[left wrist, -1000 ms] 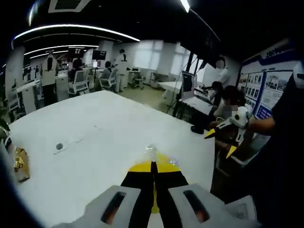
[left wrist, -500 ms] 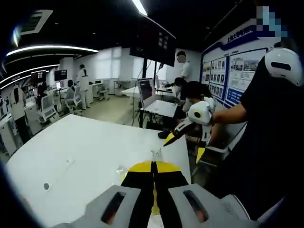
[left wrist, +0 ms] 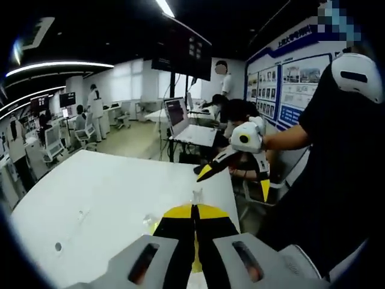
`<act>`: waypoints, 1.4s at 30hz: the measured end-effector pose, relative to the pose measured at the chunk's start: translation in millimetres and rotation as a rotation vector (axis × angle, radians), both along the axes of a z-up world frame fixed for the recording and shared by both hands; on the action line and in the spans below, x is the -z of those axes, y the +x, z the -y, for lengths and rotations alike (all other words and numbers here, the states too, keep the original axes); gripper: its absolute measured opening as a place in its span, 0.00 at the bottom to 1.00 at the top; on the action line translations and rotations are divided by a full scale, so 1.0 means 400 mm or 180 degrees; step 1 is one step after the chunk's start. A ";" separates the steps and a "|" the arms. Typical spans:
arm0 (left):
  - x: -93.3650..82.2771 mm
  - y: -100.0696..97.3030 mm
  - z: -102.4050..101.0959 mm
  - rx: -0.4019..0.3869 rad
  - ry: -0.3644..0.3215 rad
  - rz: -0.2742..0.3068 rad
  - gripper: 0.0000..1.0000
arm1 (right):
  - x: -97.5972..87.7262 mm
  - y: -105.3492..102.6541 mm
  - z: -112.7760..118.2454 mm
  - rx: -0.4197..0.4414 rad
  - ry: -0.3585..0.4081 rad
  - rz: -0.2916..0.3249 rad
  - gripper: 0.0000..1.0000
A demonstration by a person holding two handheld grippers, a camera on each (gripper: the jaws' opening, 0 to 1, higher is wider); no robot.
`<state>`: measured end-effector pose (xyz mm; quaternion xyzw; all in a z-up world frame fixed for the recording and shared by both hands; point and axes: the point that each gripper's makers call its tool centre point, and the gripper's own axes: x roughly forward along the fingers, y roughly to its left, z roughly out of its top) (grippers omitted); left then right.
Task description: Compare the silicone blocks by pressing each to a similar depth, holding the contact briefly, and releasing to observe deformation and rebound differences across the visible hardness samples.
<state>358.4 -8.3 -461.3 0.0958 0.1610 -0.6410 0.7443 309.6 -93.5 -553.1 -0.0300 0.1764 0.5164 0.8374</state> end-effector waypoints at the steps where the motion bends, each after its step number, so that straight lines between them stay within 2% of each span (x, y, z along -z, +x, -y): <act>1: -0.003 -0.007 0.005 0.0040 0.0001 0.0002 0.00 | -0.004 0.004 -0.007 -0.0019 -0.0010 0.0029 0.93; 4: -0.007 -0.018 0.015 0.0131 0.0014 0.0028 0.00 | -0.020 0.019 -0.023 -0.0031 0.0037 0.0111 0.92; 8: -0.007 -0.025 0.022 0.0226 0.0032 0.0047 0.00 | -0.045 0.050 -0.035 -0.0036 0.0073 0.0248 0.82; 9: -0.008 -0.025 0.024 0.0232 0.0036 0.0070 0.00 | -0.058 0.054 -0.045 -0.0046 0.0172 0.0259 0.81; 14: -0.029 -0.036 0.040 0.0304 -0.0025 0.0066 0.00 | -0.075 0.054 -0.085 -0.0205 0.0354 0.0188 0.75; 21: -0.048 -0.047 0.062 0.0433 -0.0030 0.0146 0.00 | -0.097 0.095 -0.134 -0.0315 0.0588 0.0127 0.68; 26: -0.062 -0.050 0.073 0.0468 -0.0089 0.0163 0.00 | -0.121 0.111 -0.157 -0.0367 0.0784 0.0115 0.66; 28: -0.068 -0.056 0.078 0.0500 -0.0103 0.0173 0.00 | -0.123 0.110 -0.165 -0.0409 0.0782 0.0165 0.63; 34: -0.087 -0.073 0.090 0.0621 -0.0137 0.0211 0.00 | -0.118 0.106 -0.182 -0.0514 0.0809 0.0141 0.55; 36: -0.089 -0.072 0.092 0.0629 -0.0144 0.0204 0.00 | -0.121 0.103 -0.184 -0.0538 0.0828 0.0158 0.49; 38: -0.088 -0.070 0.091 0.0626 -0.0131 0.0224 0.00 | -0.112 0.100 -0.188 -0.0578 0.0797 0.0053 0.43; 42: -0.086 -0.066 0.088 0.0608 -0.0138 0.0218 0.00 | -0.109 0.097 -0.187 -0.0604 0.0809 0.0084 0.36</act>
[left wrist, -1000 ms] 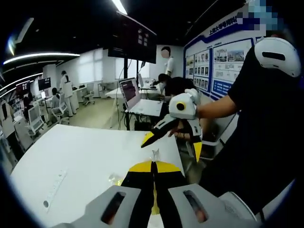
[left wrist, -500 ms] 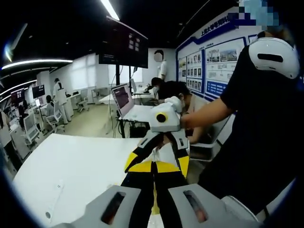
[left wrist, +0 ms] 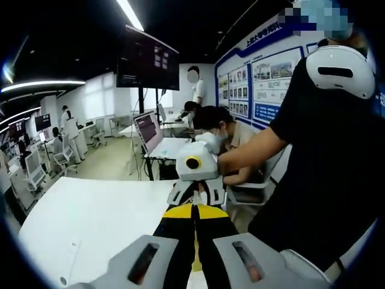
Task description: Compare the silicone blocks by pressing each to a similar depth, holding the contact briefly, and releasing to observe deformation and rebound differences across the visible hardness samples.
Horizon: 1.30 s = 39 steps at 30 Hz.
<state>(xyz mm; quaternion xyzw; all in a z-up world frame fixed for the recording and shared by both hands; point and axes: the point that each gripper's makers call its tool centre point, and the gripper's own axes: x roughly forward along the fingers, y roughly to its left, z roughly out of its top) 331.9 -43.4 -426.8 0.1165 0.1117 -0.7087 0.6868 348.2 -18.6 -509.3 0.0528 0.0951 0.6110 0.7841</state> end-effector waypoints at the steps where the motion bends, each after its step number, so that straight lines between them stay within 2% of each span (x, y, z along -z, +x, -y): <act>1: 0.003 0.002 -0.001 -0.0012 0.0003 -0.0019 0.00 | -0.003 -0.001 -0.001 -0.0011 0.0026 -0.0004 0.34; 3: 0.004 0.005 -0.003 -0.0028 -0.0002 -0.0017 0.00 | -0.007 0.000 -0.004 0.0000 0.0015 0.0062 0.34; 8: 0.006 0.007 -0.004 -0.0063 -0.0007 -0.0013 0.00 | -0.005 -0.002 -0.009 -0.0027 0.0015 0.0003 0.33; 15: -0.006 0.010 -0.006 -0.0131 -0.0127 -0.0044 0.00 | -0.020 -0.009 -0.006 -0.0022 0.0037 -0.0015 0.24; 17: -0.009 0.010 -0.009 -0.0131 -0.0172 -0.0068 0.00 | -0.025 -0.011 -0.007 -0.0005 0.0023 0.0035 0.23; 20: -0.005 0.010 -0.010 -0.0144 -0.0153 -0.0086 0.00 | -0.021 0.001 -0.004 0.0077 -0.0121 0.0205 0.19; 22: -0.004 0.012 -0.011 -0.0154 -0.0141 -0.0084 0.00 | -0.023 -0.005 -0.007 0.0044 -0.0121 0.0146 0.16; 25: -0.010 0.013 -0.012 -0.0174 -0.0190 -0.0108 0.00 | -0.032 -0.006 -0.006 0.0057 -0.0144 0.0199 0.13; 26: -0.010 0.013 -0.012 -0.0179 -0.0188 -0.0104 0.00 | -0.030 -0.010 -0.007 0.0018 -0.0163 0.0140 0.12; 27: -0.008 0.014 -0.012 -0.0194 -0.0173 -0.0078 0.00 | -0.026 -0.007 -0.006 0.0041 -0.0240 0.0216 0.11; 28: 0.000 0.013 -0.013 -0.0193 -0.0122 -0.0073 0.00 | -0.021 -0.012 -0.008 -0.0006 -0.0292 0.0195 0.10; 31: 0.000 0.013 -0.016 -0.0221 -0.0171 -0.0138 0.00 | -0.021 -0.011 -0.006 -0.0013 -0.0299 0.0160 0.08; 36: -0.002 0.013 -0.018 -0.0272 -0.0195 -0.0095 0.00 | -0.023 -0.004 -0.005 -0.0019 -0.0391 0.0327 0.08; 39: -0.003 0.013 -0.019 -0.0291 -0.0211 -0.0091 0.00 | -0.023 -0.008 -0.006 -0.0041 -0.0401 0.0324 0.07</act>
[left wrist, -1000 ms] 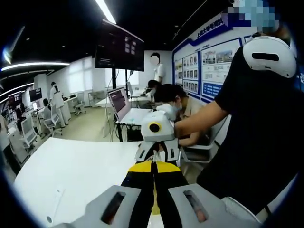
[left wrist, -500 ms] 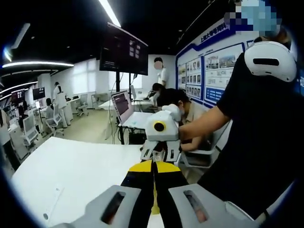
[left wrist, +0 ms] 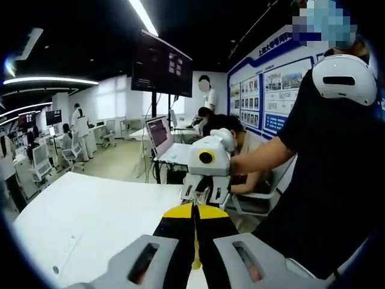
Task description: Compare the silicone blocks by pressing each to a similar depth, holding the contact briefly, and releasing to observe deformation and rebound differences across the visible hardness samples.
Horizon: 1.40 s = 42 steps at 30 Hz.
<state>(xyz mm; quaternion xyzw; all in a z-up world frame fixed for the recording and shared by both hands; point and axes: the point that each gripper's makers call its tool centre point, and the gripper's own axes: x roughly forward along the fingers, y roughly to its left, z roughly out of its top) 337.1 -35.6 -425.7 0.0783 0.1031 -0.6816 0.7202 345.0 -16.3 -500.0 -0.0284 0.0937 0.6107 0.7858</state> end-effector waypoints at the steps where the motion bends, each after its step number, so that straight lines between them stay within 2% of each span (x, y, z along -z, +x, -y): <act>1: -0.001 -0.001 -0.001 -0.0007 -0.0007 0.0004 0.00 | -0.001 0.001 0.000 0.0013 0.0000 0.0019 0.07; 3: -0.003 -0.003 -0.003 -0.0023 -0.0028 -0.0001 0.00 | -0.001 -0.006 -0.004 -0.0014 0.0028 -0.0028 0.08; 7: 0.003 -0.006 -0.008 -0.0058 -0.0014 -0.0012 0.00 | 0.004 -0.004 -0.008 -0.0020 -0.0003 0.0009 0.08; 11: 0.005 -0.003 -0.013 -0.0152 -0.0037 -0.0113 0.00 | 0.007 0.002 -0.012 -0.0010 0.0018 -0.0001 0.11; 13: 0.019 0.001 -0.014 -0.0187 0.0012 -0.0096 0.00 | 0.020 0.007 -0.011 0.0027 -0.0056 -0.0008 0.12; 17: 0.027 0.004 -0.014 -0.0264 -0.0011 -0.0247 0.00 | 0.030 0.012 -0.007 0.0106 -0.0052 -0.0100 0.17; 20: 0.033 0.003 -0.010 -0.0294 -0.0008 -0.0330 0.00 | 0.039 0.012 -0.005 0.0140 -0.0061 -0.0179 0.23; 24: 0.040 0.005 -0.008 -0.0314 0.0005 -0.0332 0.00 | 0.046 0.011 -0.005 0.0192 -0.0056 -0.0204 0.31; 25: 0.042 0.009 -0.010 -0.0349 0.0004 -0.0342 0.00 | 0.043 0.019 -0.002 0.0275 0.0001 -0.0226 0.34; 26: 0.045 0.012 -0.012 -0.0395 -0.0010 -0.0463 0.00 | 0.029 0.026 -0.001 0.0351 0.0154 -0.0286 0.37; 27: 0.045 0.020 -0.015 -0.0439 -0.0026 -0.0448 0.00 | 0.022 0.027 0.000 0.0355 0.0222 -0.0294 0.40; 28: 0.051 0.023 -0.020 -0.0489 -0.0011 -0.0566 0.00 | 0.011 0.033 0.004 0.0407 0.0317 -0.0291 0.42; 34: 0.058 0.033 -0.034 -0.0591 -0.0060 -0.0669 0.00 | 0.026 0.035 0.017 0.0461 0.0218 -0.0242 0.57; 37: 0.058 0.032 -0.037 -0.0612 -0.0095 -0.0699 0.00 | 0.027 0.036 0.022 0.0505 0.0234 -0.0274 0.65; 39: 0.062 0.031 -0.039 -0.0644 -0.0129 -0.0718 0.00 | 0.018 0.032 0.022 0.0509 0.0285 -0.0205 0.69; 42: 0.068 0.031 -0.046 -0.0710 -0.0202 -0.0801 0.00 | 0.009 0.031 0.018 0.0539 0.0347 -0.0175 0.79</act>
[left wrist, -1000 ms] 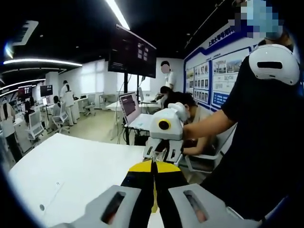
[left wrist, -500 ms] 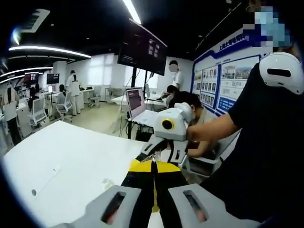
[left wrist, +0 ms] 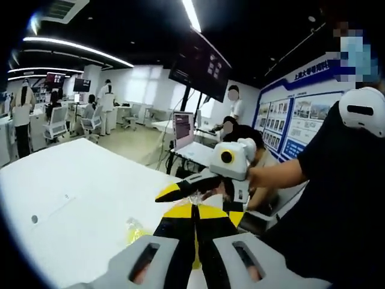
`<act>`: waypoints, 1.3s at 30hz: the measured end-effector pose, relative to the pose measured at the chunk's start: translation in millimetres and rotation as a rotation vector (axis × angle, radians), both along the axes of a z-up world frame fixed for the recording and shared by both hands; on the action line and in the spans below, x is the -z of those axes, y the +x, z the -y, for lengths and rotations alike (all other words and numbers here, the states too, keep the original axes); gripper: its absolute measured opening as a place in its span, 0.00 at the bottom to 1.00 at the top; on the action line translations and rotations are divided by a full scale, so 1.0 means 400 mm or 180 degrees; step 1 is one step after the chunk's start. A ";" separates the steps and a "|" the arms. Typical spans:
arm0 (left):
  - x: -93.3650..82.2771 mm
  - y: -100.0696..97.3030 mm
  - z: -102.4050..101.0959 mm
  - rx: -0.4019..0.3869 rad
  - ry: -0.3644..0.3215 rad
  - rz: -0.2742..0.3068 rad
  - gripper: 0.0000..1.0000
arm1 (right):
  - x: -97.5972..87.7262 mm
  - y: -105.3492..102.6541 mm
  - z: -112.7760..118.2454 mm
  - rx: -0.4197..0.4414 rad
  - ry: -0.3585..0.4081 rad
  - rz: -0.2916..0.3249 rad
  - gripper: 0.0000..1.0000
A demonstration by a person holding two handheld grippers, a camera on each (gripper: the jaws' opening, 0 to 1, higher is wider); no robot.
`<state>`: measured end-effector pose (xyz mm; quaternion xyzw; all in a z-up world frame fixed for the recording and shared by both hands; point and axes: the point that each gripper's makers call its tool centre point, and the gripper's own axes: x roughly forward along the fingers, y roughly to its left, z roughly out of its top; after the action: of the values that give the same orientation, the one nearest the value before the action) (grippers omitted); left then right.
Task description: Compare the silicone blocks by pressing each to a similar depth, holding the contact briefly, and releasing to observe deformation and rebound differences across the visible hardness samples.
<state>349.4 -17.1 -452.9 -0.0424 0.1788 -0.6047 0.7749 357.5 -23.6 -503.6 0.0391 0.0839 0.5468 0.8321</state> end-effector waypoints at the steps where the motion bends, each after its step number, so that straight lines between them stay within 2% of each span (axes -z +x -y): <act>1: 0.001 0.001 -0.001 -0.0019 -0.0013 -0.0020 0.00 | -0.003 0.002 -0.001 0.0014 0.0020 -0.0006 0.83; 5: 0.008 0.004 -0.014 -0.0092 -0.0056 -0.0120 0.00 | -0.014 0.010 0.002 0.0111 0.0074 0.0003 0.93; 9: 0.010 0.009 -0.030 -0.0183 -0.0124 -0.0184 0.00 | -0.035 0.014 0.010 0.0190 0.0225 -0.0016 0.96; 20: 0.035 0.038 -0.069 -0.0502 -0.0232 -0.0399 0.00 | -0.088 -0.009 0.050 0.0314 0.0390 0.0074 0.96; 23: 0.048 0.047 -0.080 -0.0602 -0.0290 -0.0500 0.00 | -0.086 -0.022 0.069 0.0339 0.0301 0.0083 0.96; 28: 0.087 0.060 -0.096 -0.0727 -0.0254 -0.0642 0.00 | -0.070 -0.030 0.107 0.0419 0.0173 0.0080 0.96; 33: 0.125 0.076 -0.113 -0.0878 -0.0271 -0.0789 0.00 | -0.066 -0.038 0.145 0.0518 0.0179 0.0071 0.95; 36: 0.149 0.089 -0.122 -0.0982 -0.0266 -0.0861 0.00 | -0.052 -0.043 0.165 0.0566 0.0102 0.0032 0.93; 37: 0.162 0.090 -0.123 -0.1007 -0.0292 -0.0984 0.00 | -0.048 -0.044 0.171 0.0579 0.0083 0.0023 0.93; 39: 0.185 0.096 -0.128 -0.1055 -0.0273 -0.1028 0.00 | -0.041 -0.043 0.185 0.0638 0.0029 0.0044 0.94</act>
<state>387.9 34.2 -527.1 -0.2002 0.2653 -0.4616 0.8225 340.3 -97.6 -487.4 0.0473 0.0714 0.4614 0.8830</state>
